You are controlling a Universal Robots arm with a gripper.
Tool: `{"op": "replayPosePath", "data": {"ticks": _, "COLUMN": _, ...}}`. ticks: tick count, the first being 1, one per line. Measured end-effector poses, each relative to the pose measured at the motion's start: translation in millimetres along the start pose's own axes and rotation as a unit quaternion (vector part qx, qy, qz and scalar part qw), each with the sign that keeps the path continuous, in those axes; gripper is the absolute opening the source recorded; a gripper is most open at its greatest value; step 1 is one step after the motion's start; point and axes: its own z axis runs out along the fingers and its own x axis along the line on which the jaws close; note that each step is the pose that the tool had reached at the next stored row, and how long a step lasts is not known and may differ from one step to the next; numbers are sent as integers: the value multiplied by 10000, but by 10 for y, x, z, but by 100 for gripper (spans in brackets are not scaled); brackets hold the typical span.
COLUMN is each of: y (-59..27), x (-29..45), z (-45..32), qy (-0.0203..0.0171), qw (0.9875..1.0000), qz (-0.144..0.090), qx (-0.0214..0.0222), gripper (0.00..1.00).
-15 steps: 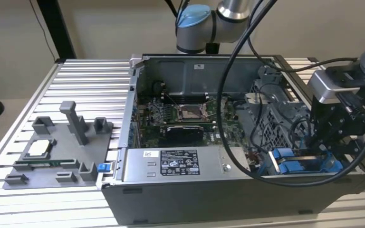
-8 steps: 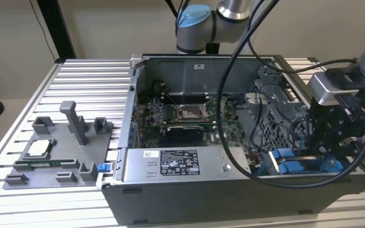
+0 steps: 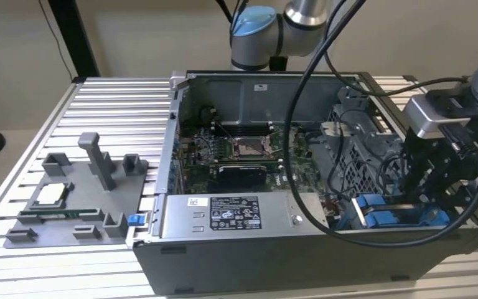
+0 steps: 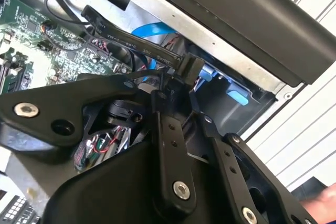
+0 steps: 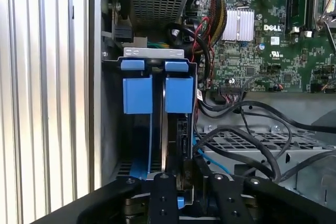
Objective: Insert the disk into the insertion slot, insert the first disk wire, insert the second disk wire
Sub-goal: 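Insert the first disk wire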
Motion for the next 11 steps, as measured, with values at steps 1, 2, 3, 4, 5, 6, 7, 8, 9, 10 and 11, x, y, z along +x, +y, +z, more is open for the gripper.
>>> {"op": "replayPosePath", "data": {"ticks": 1, "y": 1, "x": -1, "z": -21, "qy": -3, "qw": 10000, "qz": 1, "qx": 0, "gripper": 100}}
{"op": "replayPosePath", "data": {"ticks": 2, "y": 2, "x": -6, "z": -65, "qy": 0, "qw": 10000, "qz": 1, "qx": -1, "gripper": 100}}
{"op": "replayPosePath", "data": {"ticks": 3, "y": 2, "x": -10, "z": -111, "qy": 3, "qw": 10000, "qz": 1, "qx": -2, "gripper": 100}}
{"op": "replayPosePath", "data": {"ticks": 4, "y": 3, "x": -14, "z": -155, "qy": 2, "qw": 10000, "qz": 1, "qx": -3, "gripper": 100}}
{"op": "replayPosePath", "data": {"ticks": 5, "y": 3, "x": -18, "z": -200, "qy": 3, "qw": 10000, "qz": 1, "qx": -4, "gripper": 100}}
{"op": "replayPosePath", "data": {"ticks": 6, "y": 3, "x": -23, "z": -250, "qy": 3, "qw": 10000, "qz": 0, "qx": -4, "gripper": 100}}
{"op": "replayPosePath", "data": {"ticks": 7, "y": 3, "x": -27, "z": -294, "qy": 3, "qw": 10000, "qz": 0, "qx": -5, "gripper": 100}}
{"op": "replayPosePath", "data": {"ticks": 8, "y": 3, "x": -31, "z": -339, "qy": 3, "qw": 10000, "qz": 0, "qx": -5, "gripper": 100}}
{"op": "replayPosePath", "data": {"ticks": 9, "y": 4, "x": -35, "z": -384, "qy": 3, "qw": 10000, "qz": 0, "qx": -5, "gripper": 100}}
{"op": "replayPosePath", "data": {"ticks": 10, "y": 4, "x": -39, "z": -428, "qy": 3, "qw": 10000, "qz": 0, "qx": -6, "gripper": 100}}
{"op": "replayPosePath", "data": {"ticks": 11, "y": 5, "x": -43, "z": -475, "qy": 4, "qw": 10000, "qz": 1, "qx": -6, "gripper": 100}}
